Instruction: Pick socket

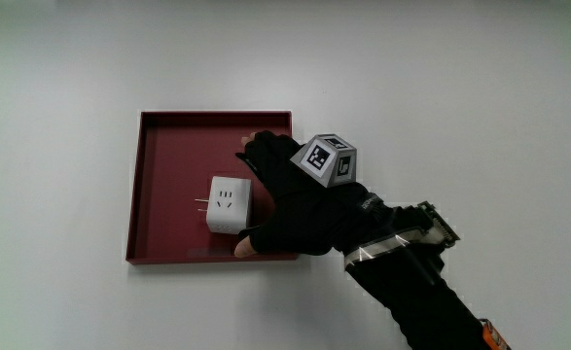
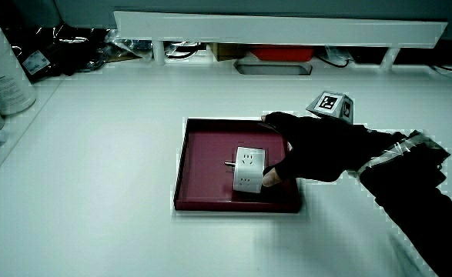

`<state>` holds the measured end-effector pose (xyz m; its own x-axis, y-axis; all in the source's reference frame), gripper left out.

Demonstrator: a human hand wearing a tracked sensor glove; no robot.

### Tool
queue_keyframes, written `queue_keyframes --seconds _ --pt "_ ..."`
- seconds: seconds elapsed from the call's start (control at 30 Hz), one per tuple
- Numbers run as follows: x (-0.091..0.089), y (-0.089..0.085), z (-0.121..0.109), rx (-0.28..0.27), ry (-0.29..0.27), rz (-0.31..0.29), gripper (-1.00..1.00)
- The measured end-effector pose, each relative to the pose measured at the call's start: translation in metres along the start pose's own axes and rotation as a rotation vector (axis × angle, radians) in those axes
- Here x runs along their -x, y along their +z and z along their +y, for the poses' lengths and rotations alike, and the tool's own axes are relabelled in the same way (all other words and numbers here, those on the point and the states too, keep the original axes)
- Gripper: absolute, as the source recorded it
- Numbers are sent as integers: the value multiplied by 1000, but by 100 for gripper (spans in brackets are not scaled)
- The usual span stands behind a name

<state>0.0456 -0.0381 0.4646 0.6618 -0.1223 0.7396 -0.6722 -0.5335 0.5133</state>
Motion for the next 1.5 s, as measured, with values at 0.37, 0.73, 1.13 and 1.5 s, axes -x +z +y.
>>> queue_keyframes --seconds 0.37,0.73,1.13,1.5 --pt "-12 -29 30 117 -43 78 0" --pt "-19 -46 43 79 -60 47 0" --pt "-17 -39 39 -14 -44 61 65" --pt "-16 -40 36 -75 -14 42 100"
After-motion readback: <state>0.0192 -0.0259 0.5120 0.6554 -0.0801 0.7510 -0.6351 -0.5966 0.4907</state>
